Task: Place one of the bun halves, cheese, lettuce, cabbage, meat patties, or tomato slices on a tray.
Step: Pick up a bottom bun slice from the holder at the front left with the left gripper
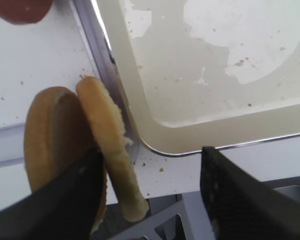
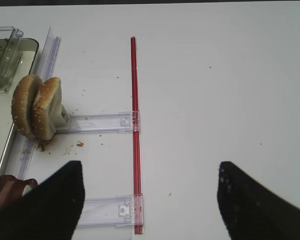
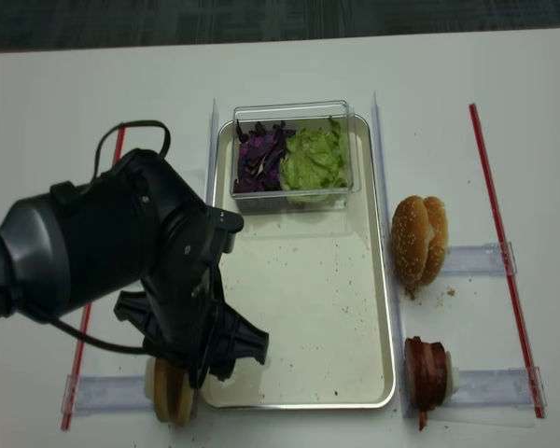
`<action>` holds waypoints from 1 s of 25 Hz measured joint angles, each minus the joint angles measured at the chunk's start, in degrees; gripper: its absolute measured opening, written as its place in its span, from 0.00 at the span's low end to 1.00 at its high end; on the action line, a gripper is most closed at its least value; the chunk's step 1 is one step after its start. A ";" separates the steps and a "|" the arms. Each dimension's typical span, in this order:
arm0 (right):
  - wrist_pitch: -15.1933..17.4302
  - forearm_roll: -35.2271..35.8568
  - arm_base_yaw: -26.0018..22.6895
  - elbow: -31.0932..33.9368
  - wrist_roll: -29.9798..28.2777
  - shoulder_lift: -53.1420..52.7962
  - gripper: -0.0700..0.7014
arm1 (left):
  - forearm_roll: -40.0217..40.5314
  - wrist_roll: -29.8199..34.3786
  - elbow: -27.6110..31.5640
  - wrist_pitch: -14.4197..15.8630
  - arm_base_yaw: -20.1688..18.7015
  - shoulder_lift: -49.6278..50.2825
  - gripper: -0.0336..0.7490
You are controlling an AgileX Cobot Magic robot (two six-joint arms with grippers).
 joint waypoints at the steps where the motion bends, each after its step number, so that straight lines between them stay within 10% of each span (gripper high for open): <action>1: 0.00 0.00 0.00 0.00 0.00 0.00 0.83 | 0.00 0.00 0.00 0.00 0.00 0.00 0.54; 25: 0.00 0.00 0.00 0.00 0.00 0.00 0.83 | 0.00 1.82 0.00 -0.09 2.91 0.00 0.50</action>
